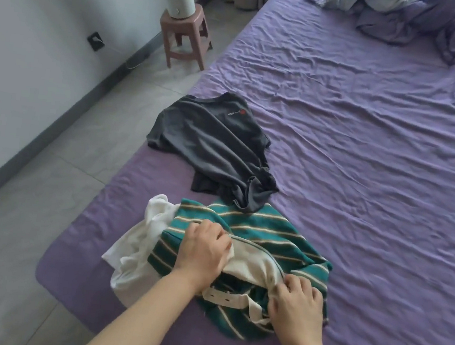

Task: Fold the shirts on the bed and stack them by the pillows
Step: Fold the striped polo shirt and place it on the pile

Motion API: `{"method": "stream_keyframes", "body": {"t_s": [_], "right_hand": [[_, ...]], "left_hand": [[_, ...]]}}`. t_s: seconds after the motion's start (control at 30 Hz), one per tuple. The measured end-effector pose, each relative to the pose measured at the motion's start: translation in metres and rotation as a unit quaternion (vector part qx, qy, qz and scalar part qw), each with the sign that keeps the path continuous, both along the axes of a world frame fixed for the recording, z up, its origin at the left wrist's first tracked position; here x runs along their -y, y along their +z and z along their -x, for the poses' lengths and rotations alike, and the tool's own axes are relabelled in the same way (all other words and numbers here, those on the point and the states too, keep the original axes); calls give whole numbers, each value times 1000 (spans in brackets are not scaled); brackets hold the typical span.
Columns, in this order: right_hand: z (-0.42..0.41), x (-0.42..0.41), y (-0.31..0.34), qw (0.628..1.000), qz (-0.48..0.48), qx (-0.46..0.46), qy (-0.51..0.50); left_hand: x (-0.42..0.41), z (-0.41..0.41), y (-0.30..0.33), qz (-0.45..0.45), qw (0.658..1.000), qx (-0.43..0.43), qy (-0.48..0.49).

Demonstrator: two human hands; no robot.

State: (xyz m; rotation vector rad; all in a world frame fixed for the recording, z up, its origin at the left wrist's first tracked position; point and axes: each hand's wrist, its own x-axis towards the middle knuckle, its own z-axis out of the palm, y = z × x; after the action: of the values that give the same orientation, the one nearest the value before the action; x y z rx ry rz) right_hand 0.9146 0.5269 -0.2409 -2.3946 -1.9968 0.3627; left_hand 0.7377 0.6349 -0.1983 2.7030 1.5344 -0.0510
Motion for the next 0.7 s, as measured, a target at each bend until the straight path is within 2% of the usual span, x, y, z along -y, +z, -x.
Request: {"method": "stream_keyframes", "body": {"t_s": [0.17,0.27,0.43,0.63,0.7], "right_hand": [[2,-1,1,1000,-3,6,-14],[-6,2,10,998,-13,-19,-66],[-31,7,58,977,-38,-86,-192],[-60,-2,165,968,-161,-77,-179],[-71,-7,200,973,-162,-61,-153]], "left_hand": [[-2,-9,-12,58,988,-116,-85],[-11,-4,-7,67,972,-176,-138],[-28,17,32,94,988,-116,-50],[-39,6,128,75,986,-121,-92],[-42,-3,162,55,988,-104,-97]]}}
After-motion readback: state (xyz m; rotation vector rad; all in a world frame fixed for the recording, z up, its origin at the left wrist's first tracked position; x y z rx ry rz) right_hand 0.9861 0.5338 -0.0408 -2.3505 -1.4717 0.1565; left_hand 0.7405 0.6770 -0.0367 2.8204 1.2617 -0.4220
